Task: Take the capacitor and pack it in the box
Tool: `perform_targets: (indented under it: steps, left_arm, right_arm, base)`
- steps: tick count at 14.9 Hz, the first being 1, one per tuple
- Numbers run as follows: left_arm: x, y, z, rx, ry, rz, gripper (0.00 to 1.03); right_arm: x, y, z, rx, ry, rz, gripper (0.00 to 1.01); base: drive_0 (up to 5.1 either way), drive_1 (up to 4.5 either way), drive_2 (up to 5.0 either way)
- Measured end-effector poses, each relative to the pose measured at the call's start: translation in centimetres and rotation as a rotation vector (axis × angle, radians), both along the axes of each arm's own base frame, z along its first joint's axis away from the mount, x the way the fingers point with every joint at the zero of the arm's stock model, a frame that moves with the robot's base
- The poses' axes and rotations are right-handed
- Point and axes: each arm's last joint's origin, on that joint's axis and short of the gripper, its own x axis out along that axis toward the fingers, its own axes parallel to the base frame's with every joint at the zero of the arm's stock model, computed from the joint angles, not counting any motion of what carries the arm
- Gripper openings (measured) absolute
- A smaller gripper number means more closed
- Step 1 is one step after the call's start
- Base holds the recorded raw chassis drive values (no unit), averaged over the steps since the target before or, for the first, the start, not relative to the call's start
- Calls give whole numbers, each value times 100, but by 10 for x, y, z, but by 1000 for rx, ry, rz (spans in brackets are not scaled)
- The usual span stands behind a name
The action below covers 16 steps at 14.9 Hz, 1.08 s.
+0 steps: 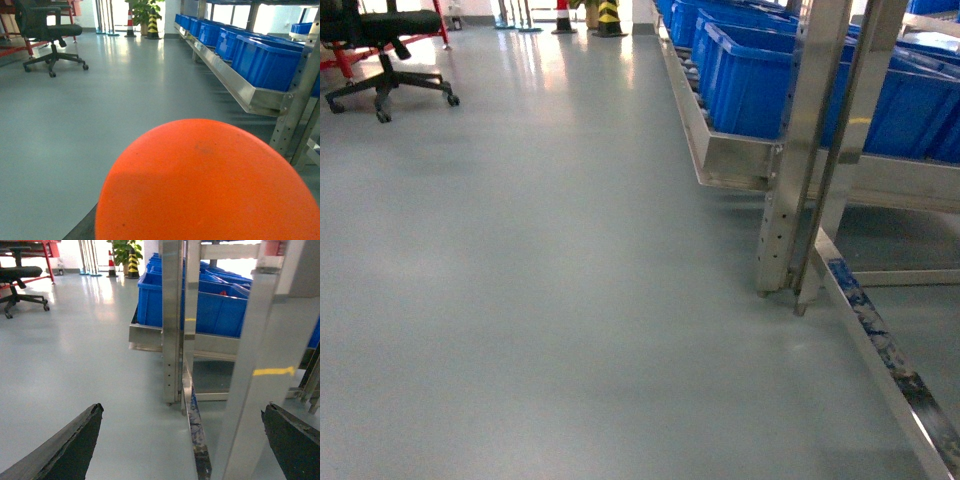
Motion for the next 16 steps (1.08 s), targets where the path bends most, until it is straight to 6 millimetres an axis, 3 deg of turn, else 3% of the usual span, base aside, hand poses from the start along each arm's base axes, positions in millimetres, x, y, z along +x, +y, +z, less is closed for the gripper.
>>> perform_targets:
  steps: [16]
  left_arm:
    - [0,0,0,0,-2,-2,43]
  right_arm:
    - [0,0,0,0,-1,0,98]
  base:
    - [-495,248,225]
